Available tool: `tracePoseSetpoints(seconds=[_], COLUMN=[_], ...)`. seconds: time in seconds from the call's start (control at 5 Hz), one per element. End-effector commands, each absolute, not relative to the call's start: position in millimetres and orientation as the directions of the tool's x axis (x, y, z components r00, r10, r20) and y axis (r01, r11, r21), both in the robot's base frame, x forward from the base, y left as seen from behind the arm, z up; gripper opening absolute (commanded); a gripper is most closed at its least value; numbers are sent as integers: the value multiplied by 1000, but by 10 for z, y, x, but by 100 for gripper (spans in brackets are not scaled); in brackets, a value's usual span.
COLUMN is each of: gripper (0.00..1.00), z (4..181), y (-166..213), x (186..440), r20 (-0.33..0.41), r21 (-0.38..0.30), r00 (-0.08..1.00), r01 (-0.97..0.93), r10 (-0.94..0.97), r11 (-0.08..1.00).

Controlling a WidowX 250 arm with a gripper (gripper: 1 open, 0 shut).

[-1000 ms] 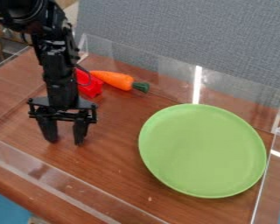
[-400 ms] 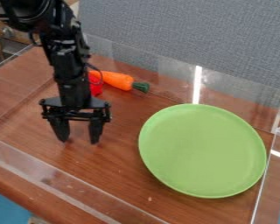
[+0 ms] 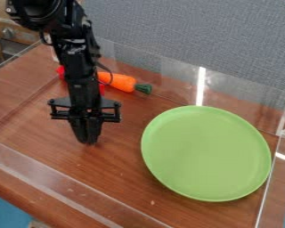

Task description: Put the carrot on the left side

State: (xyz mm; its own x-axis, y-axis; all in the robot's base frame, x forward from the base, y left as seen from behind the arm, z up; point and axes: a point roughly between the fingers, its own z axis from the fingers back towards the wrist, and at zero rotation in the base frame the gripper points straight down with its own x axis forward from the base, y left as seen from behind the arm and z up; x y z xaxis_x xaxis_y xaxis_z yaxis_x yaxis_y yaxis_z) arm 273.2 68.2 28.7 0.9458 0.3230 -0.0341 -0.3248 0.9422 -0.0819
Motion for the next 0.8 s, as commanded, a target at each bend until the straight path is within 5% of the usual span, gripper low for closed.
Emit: tracePoseSetpoints(seconds=[0.0, 0.2, 0.4, 0.6], gripper=[100, 100, 0, 0], z=[375, 405, 456, 425], y=[803, 867, 902, 879], x=[2805, 2850, 2875, 2767], r20=[2, -8, -10, -7], r21=[-81, -83, -88, -101], r00=[950, 970, 984, 985], r01=[-310, -243, -178, -174], r10=[311, 243, 178, 174], r11=[947, 967, 980, 980])
